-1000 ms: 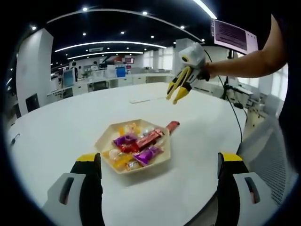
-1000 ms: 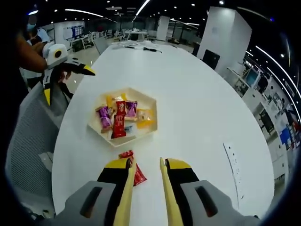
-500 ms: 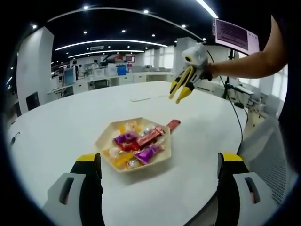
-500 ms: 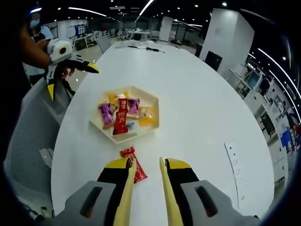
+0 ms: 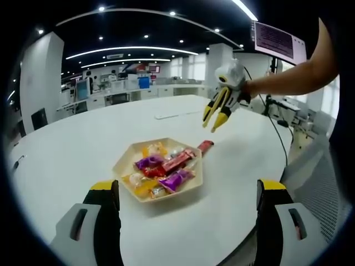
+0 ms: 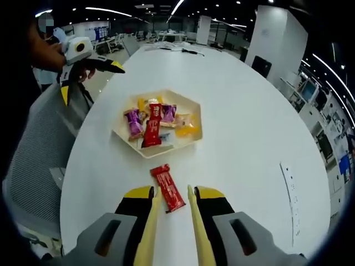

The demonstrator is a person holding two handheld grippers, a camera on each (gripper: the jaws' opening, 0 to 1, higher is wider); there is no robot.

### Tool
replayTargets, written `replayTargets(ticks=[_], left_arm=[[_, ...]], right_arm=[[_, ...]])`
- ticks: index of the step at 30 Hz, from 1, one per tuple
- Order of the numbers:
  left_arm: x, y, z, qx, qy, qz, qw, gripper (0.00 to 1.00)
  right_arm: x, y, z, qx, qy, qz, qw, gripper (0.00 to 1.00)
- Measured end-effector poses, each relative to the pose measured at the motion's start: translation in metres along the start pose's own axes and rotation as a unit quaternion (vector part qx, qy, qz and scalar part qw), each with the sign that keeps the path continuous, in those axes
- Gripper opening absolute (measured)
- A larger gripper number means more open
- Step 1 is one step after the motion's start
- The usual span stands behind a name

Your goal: Place the target food into the container with the food tongs after gripping and lifting it, then release it inside without dropping or visibly crushing the food.

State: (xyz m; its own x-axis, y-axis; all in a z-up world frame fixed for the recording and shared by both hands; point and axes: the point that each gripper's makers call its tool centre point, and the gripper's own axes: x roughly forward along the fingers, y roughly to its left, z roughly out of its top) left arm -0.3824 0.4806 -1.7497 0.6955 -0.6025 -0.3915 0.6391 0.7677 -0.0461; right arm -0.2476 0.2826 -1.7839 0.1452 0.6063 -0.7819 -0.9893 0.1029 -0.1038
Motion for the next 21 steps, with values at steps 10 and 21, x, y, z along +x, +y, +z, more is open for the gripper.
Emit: replayTargets(ticks=[10,21], left_arm=[[0.001,-0.001,-0.002,-0.001,0.003,-0.003,1.0,0.99],[0.001,0.0,-0.002,-0.002,0.004,-0.002,1.0,0.99]], right_arm=[[0.024,0.004,-0.02,-0.023,0.038,0.021,0.9988,0.28],[0.042,0.006,-0.029,-0.056,0.068,0.028,0.9957,0.29]])
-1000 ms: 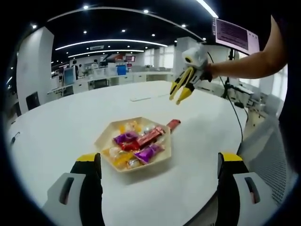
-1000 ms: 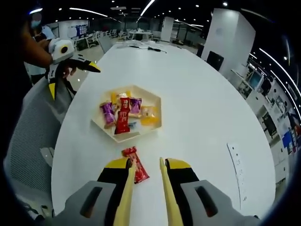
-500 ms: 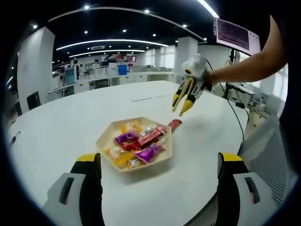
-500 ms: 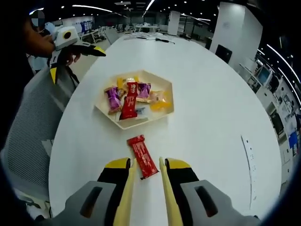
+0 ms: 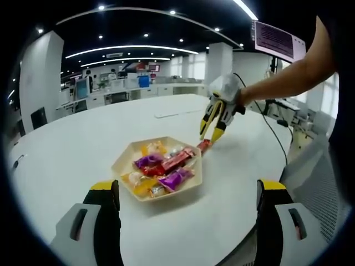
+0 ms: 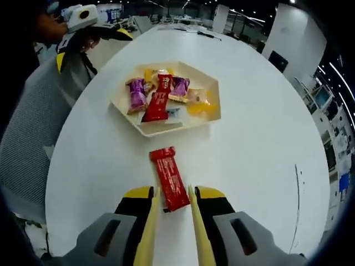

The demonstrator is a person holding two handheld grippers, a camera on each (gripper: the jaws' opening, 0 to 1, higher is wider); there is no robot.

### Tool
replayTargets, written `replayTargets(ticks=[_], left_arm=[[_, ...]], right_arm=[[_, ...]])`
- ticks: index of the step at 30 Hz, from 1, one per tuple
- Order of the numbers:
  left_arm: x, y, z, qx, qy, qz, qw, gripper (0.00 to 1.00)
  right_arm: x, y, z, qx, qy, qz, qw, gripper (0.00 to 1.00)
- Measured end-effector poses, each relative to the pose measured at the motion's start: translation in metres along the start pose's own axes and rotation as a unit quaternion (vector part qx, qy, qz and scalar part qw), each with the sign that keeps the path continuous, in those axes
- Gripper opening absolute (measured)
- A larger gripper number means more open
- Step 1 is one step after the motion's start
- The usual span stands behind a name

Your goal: Place the target food into the container with the food tongs after gripping and lifting it, then release it inside without dropping or visibly crushing the food.

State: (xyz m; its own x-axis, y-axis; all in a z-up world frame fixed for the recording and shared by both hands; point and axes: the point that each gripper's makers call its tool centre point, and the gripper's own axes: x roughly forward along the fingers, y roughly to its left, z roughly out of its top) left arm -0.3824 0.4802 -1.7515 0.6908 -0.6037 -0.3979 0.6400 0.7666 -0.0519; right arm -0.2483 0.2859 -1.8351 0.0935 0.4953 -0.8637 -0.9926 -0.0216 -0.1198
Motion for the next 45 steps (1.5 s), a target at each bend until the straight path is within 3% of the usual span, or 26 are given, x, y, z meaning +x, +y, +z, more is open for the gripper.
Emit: replayTargets(ticks=[2,3,4,8,22,27,34,41,45], left_arm=[[0.0,0.001,0.0,-0.001,-0.001,0.001,1.0,0.99],[0.0,0.0,0.0,-0.001,0.0,0.001,1.0,0.99],[0.0,0.0,0.0,0.0,0.0,0.0,1.0,0.99],[0.0,0.0,0.0,0.0,-0.001,0.0,1.0,0.99],[0.0,-0.001,0.001,0.001,-0.001,-0.001,1.0,0.99],[0.0,-0.001,0.001,0.002,-0.002,-0.002,1.0,0.99],[0.0,-0.002,0.002,0.005,-0.003,-0.004,1.0,0.99],[0.0,-0.006,0.001,0.008,-0.002,-0.012,0.9999,0.99],[0.0,-0.004,0.003,0.006,-0.008,-0.011,0.9999,0.99]], right_arm=[[0.003,0.0,-0.001,0.001,-0.001,0.0,1.0,0.29],[0.004,0.0,0.006,0.023,-0.03,0.004,0.9993,0.29],[0.004,-0.002,0.007,0.045,-0.036,0.005,0.9983,0.27],[0.002,-0.002,0.0,0.049,-0.017,0.001,0.9987,0.24],[-0.004,-0.003,-0.002,0.09,-0.007,-0.018,0.9957,0.23],[-0.019,-0.011,0.0,0.135,-0.025,-0.036,0.9899,0.23],[-0.039,-0.025,0.005,0.15,-0.036,-0.053,0.9866,0.23],[-0.073,-0.039,0.016,0.162,-0.032,-0.063,0.9843,0.23],[-0.098,-0.048,0.028,0.179,-0.05,-0.062,0.9805,0.23]])
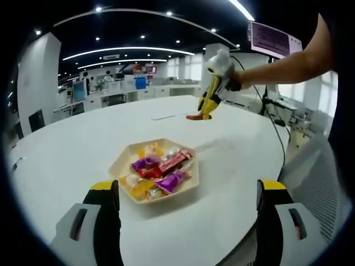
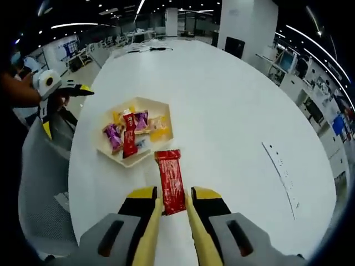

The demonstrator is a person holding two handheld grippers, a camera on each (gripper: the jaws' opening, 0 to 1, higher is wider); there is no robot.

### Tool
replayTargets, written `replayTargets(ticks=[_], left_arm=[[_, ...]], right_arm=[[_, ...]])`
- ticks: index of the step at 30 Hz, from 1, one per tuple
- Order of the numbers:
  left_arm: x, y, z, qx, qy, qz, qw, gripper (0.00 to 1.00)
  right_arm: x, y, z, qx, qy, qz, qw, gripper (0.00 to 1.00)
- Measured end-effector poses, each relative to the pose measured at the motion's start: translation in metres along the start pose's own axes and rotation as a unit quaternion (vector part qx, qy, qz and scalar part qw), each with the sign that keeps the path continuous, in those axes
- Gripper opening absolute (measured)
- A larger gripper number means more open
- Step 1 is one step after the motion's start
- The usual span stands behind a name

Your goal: Place the target food into the container with the food tongs after gripping and lifting it, then release it inside without dropping or visibly crushing the food.

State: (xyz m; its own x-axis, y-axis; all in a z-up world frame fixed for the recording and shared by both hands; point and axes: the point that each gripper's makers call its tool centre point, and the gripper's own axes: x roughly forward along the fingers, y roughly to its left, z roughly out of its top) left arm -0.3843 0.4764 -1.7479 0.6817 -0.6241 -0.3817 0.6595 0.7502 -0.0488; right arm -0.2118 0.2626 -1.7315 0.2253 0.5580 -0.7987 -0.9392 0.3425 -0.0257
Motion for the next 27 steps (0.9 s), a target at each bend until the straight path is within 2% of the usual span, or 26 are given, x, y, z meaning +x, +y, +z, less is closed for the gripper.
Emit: replayTargets(ticks=[13,21,27], left_arm=[[-0.001,0.0,0.004,0.007,-0.009,0.0,0.9999,0.99],[-0.003,-0.002,0.008,0.015,-0.017,0.0,0.9998,0.99],[-0.004,-0.002,0.008,0.016,-0.019,0.0,0.9997,0.99]], right_arm=[[-0.05,-0.013,0.038,-0.034,0.02,-0.032,0.9987,0.23],[-0.06,-0.01,0.046,-0.032,0.016,-0.04,0.9985,0.23],[-0.055,-0.002,0.052,-0.04,0.02,-0.038,0.9982,0.23]])
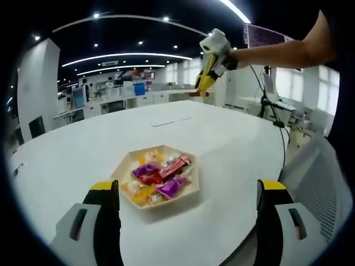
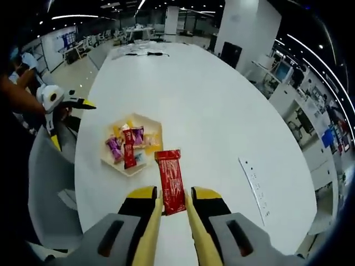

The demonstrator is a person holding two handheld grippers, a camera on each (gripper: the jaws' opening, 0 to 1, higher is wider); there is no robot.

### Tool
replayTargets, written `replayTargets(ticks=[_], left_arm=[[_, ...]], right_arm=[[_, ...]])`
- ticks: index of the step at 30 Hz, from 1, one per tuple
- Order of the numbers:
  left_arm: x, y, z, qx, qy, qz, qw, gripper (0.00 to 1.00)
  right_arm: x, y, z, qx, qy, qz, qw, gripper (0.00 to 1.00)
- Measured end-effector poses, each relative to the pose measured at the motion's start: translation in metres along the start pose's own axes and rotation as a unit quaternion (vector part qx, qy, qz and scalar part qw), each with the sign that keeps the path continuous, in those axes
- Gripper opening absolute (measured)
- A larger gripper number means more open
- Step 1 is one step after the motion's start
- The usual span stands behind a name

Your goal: Place the target food into the container with the food tongs after gripping and lifting it, then release it inside without dropping or visibly crushing the food.

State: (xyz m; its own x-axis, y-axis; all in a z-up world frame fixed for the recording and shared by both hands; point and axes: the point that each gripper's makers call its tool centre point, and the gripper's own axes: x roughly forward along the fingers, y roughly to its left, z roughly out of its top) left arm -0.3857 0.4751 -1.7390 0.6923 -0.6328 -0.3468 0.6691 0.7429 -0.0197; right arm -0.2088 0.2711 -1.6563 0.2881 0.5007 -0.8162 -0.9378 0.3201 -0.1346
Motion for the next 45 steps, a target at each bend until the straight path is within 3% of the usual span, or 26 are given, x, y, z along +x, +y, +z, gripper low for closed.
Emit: replayTargets(ticks=[6,20,29,32,45], left_arm=[[-0.003,0.002,0.005,0.0,-0.013,0.006,0.9999,0.99],[-0.003,0.004,0.007,0.001,-0.017,0.011,0.9998,0.99],[-0.005,0.006,0.011,-0.004,-0.03,0.013,0.9995,1.0],[-0.004,0.009,0.006,0.003,-0.016,0.022,0.9996,1.0],[-0.005,0.011,0.007,0.005,-0.019,0.027,0.9994,0.99]], right_arm=[[0.008,0.008,0.018,-0.007,-0.004,0.007,0.9999,0.23],[0.043,0.034,0.094,-0.04,-0.03,0.03,0.9983,0.23],[0.062,0.048,0.13,-0.059,-0.036,0.044,0.9967,0.24],[0.065,0.054,0.143,-0.065,-0.04,0.05,0.9958,0.24],[0.07,0.06,0.155,-0.083,-0.035,0.054,0.9945,0.24]])
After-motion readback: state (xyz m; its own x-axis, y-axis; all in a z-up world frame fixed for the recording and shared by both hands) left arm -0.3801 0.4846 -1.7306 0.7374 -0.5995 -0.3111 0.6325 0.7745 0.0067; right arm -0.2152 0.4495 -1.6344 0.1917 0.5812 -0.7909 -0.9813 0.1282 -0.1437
